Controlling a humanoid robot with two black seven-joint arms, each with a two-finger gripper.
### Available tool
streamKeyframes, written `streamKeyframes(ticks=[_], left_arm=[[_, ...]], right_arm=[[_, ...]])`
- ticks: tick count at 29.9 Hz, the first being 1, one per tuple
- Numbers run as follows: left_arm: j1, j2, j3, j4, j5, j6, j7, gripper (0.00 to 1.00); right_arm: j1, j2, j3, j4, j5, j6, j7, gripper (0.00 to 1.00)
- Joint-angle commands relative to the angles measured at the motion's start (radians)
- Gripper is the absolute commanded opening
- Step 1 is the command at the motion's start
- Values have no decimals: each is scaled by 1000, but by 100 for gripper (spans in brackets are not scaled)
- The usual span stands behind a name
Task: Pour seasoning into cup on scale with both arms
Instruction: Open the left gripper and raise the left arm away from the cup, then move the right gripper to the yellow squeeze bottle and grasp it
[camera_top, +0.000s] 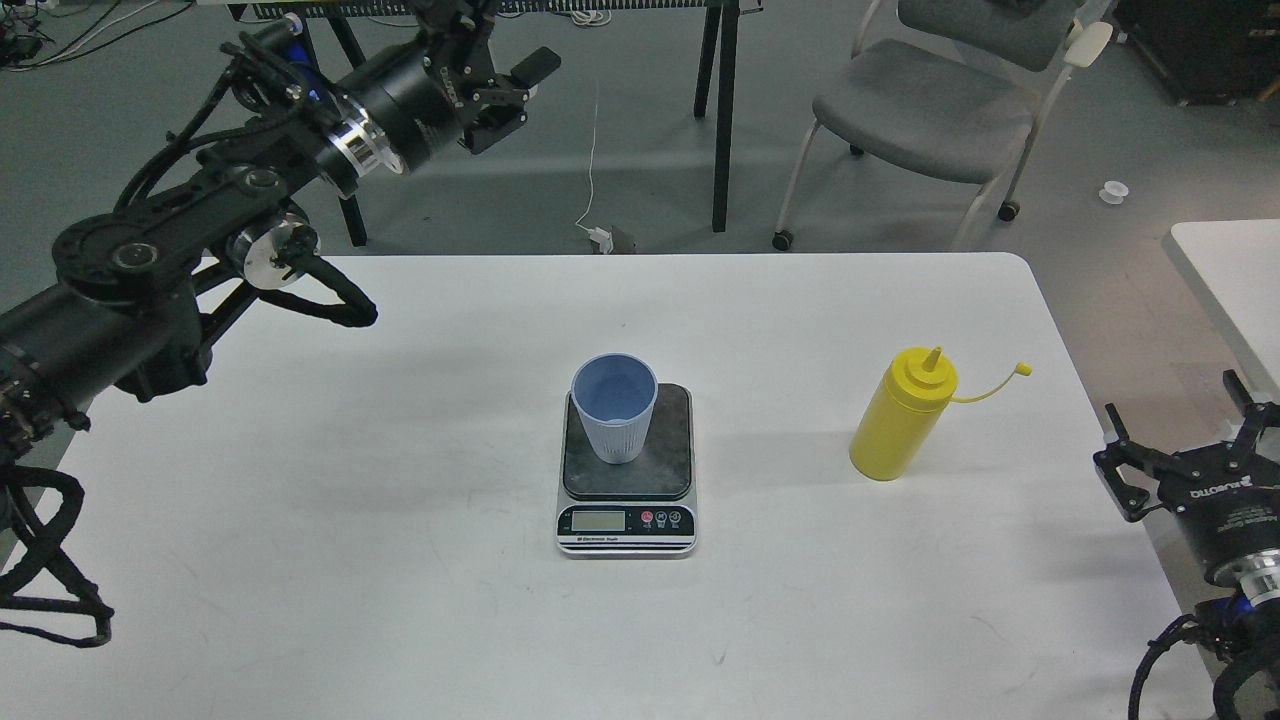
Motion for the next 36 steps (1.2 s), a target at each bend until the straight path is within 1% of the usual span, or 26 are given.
streamKeyframes(ticks=[1,4,8,12,20,29,36], left_arm=[[16,8,-59,49,-212,-35,4,99],[30,15,-85,65,-261,-79,4,100],[30,40,-86,65,-263,-86,4,100],[31,49,-88,63,-261,-87,4,100],[34,54,-88,60,-258,-93,4,99],[47,68,-85,60,-254,-115,3,100],[50,83,-85,60,-255,-119,0,100]], right_arm=[[-39,68,-8,57,0,0,-6,99],[-53,131,-24,96,-2,0,-6,99],[-42,225,-50,96,-8,0,-6,99],[-19,272,-90,91,-11,0,-4,99],[54,291,-102,47,-12,0,-6,99],[127,367,-146,-94,-12,0,-6,99],[156,375,-170,-152,-14,0,-4,99]])
